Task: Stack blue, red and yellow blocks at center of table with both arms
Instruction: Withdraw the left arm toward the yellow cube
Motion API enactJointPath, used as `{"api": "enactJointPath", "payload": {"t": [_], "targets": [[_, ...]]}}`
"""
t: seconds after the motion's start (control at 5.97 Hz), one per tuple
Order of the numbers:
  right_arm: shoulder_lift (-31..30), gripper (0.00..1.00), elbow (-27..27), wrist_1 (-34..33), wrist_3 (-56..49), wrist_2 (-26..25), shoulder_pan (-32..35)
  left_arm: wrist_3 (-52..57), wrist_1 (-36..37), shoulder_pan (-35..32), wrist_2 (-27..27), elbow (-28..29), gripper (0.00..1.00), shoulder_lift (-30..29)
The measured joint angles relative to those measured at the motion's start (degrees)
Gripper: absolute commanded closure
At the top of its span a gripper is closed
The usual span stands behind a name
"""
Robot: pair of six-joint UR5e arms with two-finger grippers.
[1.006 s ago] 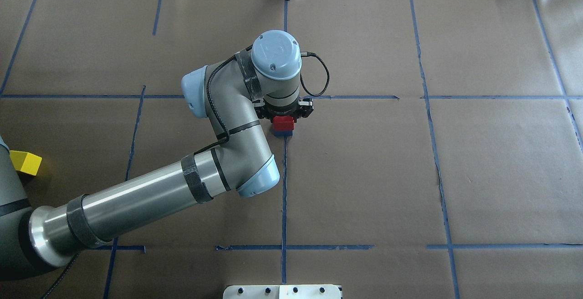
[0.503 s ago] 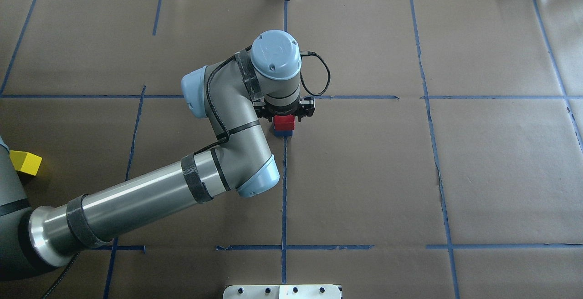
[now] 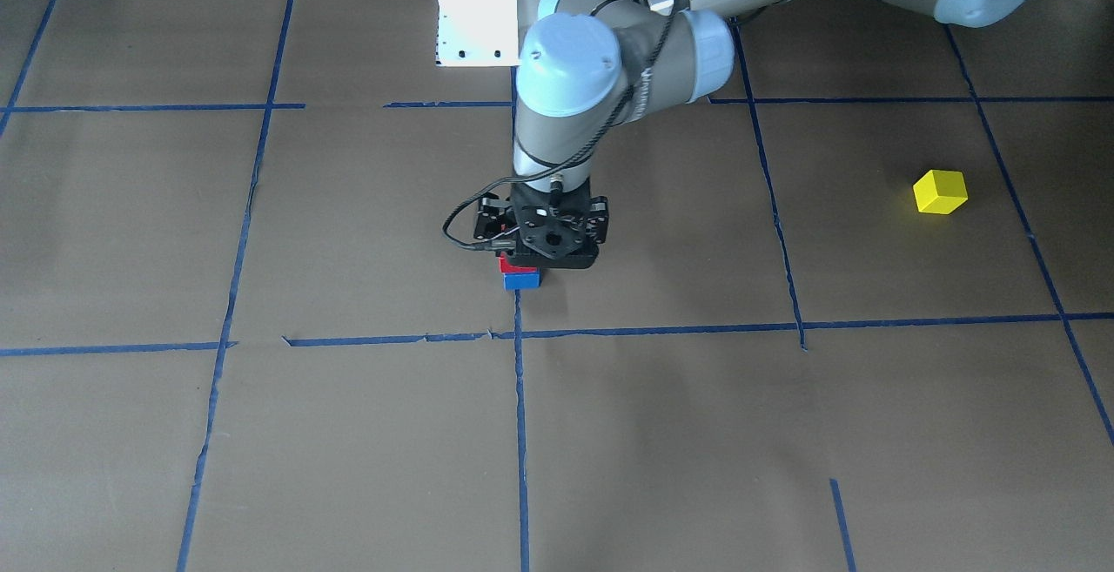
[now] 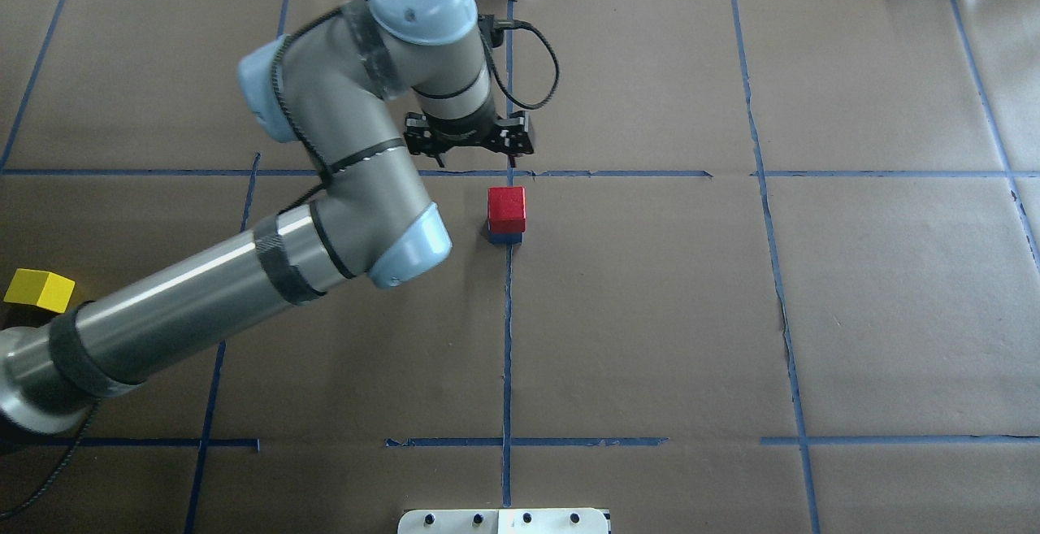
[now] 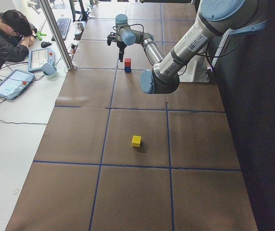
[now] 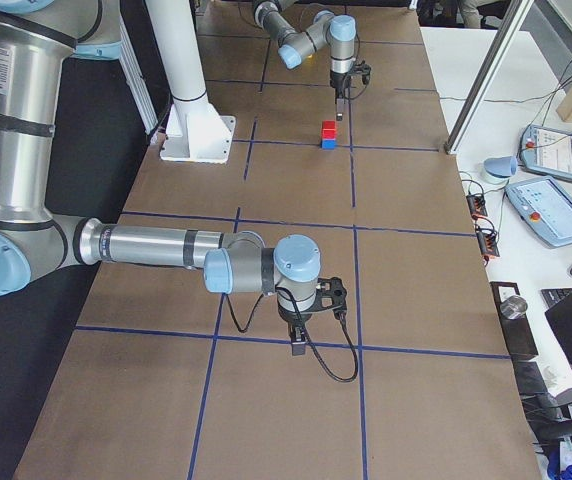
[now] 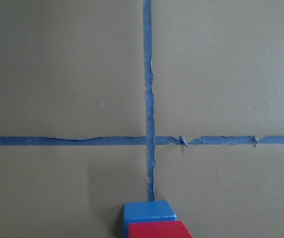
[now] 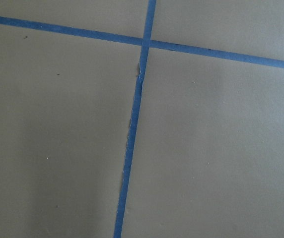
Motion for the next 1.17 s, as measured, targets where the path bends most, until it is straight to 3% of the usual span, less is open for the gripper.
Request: {"api": "enactJointPath", "payload": {"t": [0.34,0.5,0.84,1.17], "targets": [[0.0,0.00,0.0,-0.1,0.3,0.2,0.0,13.8,-0.1,-7.7,-4.0,-14.6,0.00,18.3],[0.0,0.00,0.0,-0.2,0.7,0.3,0.0,18.7,-3.2,-11.8,-6.1,-18.5,0.00,28.5],[0.0,0.00,0.0,-0.2,0.9,0.5,0.0,30.7,-15.4,-20.0,-9.4,-18.9,0.00,48.8],[0.0,0.00,0.0,-0.2,0.9,0.5,0.0,30.4,-30.3,-21.8,-10.4,-14.0,0.00,59.7]]}}
